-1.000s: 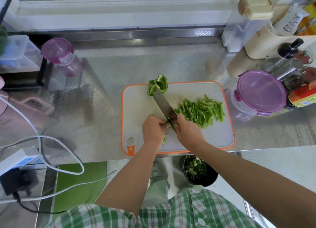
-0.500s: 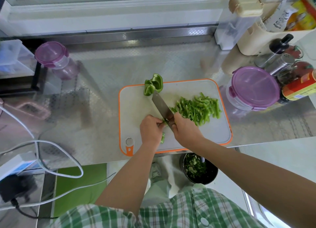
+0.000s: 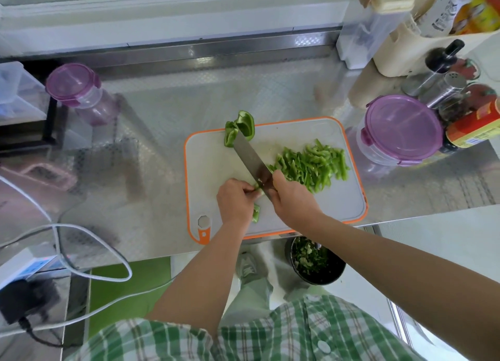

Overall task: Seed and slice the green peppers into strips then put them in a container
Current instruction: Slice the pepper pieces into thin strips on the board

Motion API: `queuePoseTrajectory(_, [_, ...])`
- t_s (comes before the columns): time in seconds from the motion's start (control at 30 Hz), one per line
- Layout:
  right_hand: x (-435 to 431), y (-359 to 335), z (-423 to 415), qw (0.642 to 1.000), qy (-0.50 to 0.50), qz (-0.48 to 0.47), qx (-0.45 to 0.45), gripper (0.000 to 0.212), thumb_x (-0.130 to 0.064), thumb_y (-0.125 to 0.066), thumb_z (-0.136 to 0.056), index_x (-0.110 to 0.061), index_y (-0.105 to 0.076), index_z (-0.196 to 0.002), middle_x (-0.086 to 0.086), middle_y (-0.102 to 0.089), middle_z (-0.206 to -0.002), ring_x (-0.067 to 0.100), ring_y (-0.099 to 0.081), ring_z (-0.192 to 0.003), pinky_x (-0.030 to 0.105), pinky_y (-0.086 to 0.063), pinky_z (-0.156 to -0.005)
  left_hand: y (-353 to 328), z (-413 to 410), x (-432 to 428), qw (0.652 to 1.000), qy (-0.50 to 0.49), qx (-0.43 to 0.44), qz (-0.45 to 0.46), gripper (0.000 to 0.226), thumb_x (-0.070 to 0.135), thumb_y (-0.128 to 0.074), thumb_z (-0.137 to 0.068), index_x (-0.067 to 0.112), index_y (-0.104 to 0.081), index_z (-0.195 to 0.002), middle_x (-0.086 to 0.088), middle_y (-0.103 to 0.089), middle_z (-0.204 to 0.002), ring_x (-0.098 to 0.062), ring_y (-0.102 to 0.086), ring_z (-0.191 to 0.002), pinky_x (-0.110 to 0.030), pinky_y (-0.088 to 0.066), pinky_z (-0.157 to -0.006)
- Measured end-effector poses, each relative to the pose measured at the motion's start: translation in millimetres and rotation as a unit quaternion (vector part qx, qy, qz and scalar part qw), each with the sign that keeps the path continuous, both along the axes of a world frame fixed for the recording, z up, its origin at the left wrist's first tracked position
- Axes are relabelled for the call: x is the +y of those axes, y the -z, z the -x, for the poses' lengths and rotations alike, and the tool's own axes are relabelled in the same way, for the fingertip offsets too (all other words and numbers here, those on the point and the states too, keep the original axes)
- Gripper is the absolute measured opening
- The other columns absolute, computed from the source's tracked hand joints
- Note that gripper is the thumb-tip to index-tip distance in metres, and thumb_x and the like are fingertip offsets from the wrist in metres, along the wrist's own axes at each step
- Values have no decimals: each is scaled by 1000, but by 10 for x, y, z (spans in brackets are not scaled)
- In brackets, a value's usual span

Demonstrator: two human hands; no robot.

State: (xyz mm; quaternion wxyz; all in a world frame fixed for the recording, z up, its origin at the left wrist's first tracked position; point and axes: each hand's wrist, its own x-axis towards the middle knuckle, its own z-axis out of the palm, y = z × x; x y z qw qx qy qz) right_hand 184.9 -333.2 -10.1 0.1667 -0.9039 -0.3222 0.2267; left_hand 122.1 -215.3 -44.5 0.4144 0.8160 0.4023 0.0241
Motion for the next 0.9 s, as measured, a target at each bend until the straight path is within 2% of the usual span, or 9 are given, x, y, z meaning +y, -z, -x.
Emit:
queuePoseTrajectory(0.1, [-8, -29, -26, 1000, -9, 22, 1, 14, -20, -40, -98, -17, -27, -93, 8, -49, -71, 31, -45, -61, 36, -36, -52, 17, 1, -2, 1000, 3, 3, 6, 14, 26, -83, -74, 13, -80, -80, -4, -73, -80, -22, -65, -76, -18, -28, -58])
queuePoseTrajectory(0.23, [-46, -10, -4, 999, -18, 43, 1, 15, -18, -40, -98, -18, -26, -92, 7, -46, -75, 31, -47, -66, 34, -31, -54, 18, 8, -2, 1000, 6, 5, 1, 14, 24, -83, -74, 14, -80, -84, -3, -74, -86, -20, -66, -79, -19, -33, -64])
queuePoseTrajectory(0.37, [-54, -30, 2, 1000, -10, 22, -6, 16, -18, -41, -98, -15, -26, -93, 0, -37, -62, 29, -40, -58, 35, -27, -50, 45, 4, 11, 1000, 12, 2, -1, 15, 26, -83, -74, 15, -80, -84, -3, -74, -85, -19, -66, -78, -21, -33, -64])
queuePoseTrajectory(0.53, [2, -68, -9, 999, -11, 38, -1, 15, -18, -40, -98, -15, -27, -92, 5, -43, -66, 30, -44, -59, 34, -31, -50, 50, 7, 17, 1000, 17, 3, -6, 14, 28, -82, -75, 16, -81, -82, -3, -74, -81, -20, -64, -75, -22, -31, -61])
queuePoseTrajectory(0.7, [-24, -66, 44, 998, -25, 58, -9, 14, -15, -40, -97, -15, -26, -93, 1, -37, -64, 28, -41, -59, 32, -19, -44, 53, 7, 14, 1000, 23, 1, -17, 16, 28, -82, -75, 14, -80, -82, -5, -72, -83, -23, -64, -77, -24, -30, -61])
queuePoseTrajectory(0.8, [-1, -60, 85, 997, -21, 71, -19, 14, -13, -39, -98, -14, -26, -93, -1, -35, -62, 18, -33, -50, 31, -18, -44, 49, 9, 13, 999, 28, 4, -25, 15, 27, -82, -76, 15, -80, -85, -5, -72, -86, -22, -64, -79, -23, -31, -63])
queuePoseTrajectory(0.9, [29, -50, 69, 998, -14, 56, -16, 14, -14, -39, -98, -14, -26, -93, -1, -36, -61, 20, -34, -49, 32, -19, -43, 32, 17, 11, 999, 25, -5, -21, 15, 25, -82, -76, 14, -80, -87, -6, -72, -88, -23, -65, -81, -25, -38, -66])
